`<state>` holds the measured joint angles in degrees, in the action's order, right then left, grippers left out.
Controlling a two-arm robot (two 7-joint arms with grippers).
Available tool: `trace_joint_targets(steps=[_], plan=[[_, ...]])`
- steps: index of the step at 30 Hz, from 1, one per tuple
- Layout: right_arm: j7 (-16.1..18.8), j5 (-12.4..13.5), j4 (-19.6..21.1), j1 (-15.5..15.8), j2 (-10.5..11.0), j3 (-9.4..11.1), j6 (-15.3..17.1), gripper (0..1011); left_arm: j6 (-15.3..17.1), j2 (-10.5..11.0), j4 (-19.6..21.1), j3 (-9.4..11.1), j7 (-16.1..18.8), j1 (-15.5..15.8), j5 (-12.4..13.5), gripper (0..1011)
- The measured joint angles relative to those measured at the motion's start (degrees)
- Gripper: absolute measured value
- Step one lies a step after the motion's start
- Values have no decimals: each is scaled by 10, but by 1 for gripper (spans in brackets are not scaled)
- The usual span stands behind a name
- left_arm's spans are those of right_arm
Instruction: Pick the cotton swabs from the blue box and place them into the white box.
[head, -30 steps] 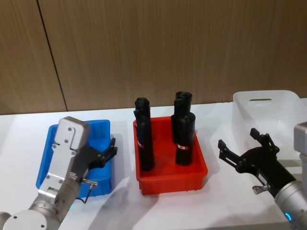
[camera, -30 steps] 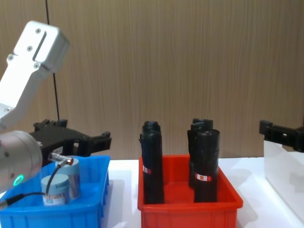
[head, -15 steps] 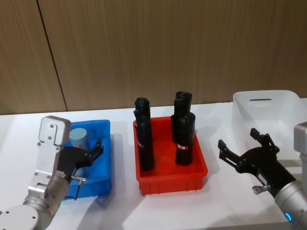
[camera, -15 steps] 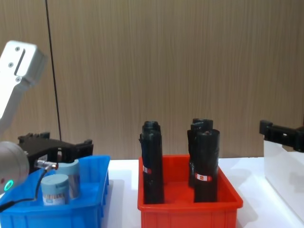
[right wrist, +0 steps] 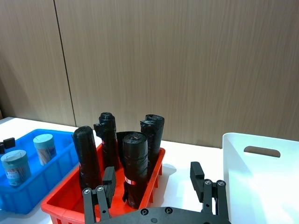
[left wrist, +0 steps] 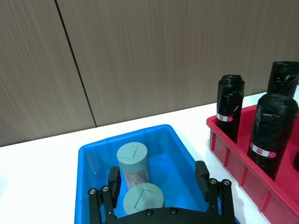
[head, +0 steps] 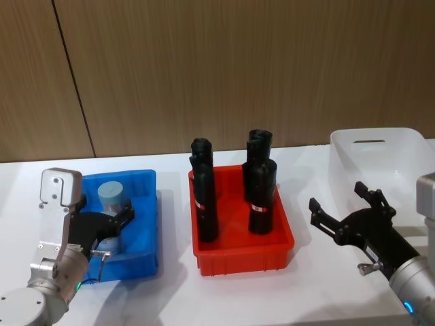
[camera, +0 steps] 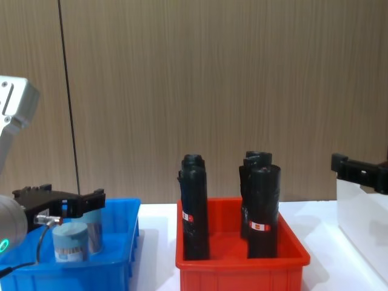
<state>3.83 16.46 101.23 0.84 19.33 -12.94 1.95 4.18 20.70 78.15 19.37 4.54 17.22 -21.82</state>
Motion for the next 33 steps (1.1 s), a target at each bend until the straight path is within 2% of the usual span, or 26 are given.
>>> trace_joint_targets(steps=[13,33], plan=[[0,0,0,0,0,0,0,1002,-2,-10,-48,-9,-20,22,-11,1004],[0,0,0,0,0,0,0,1002,35,-20,-89,-20,-42,51,-12,1004]])
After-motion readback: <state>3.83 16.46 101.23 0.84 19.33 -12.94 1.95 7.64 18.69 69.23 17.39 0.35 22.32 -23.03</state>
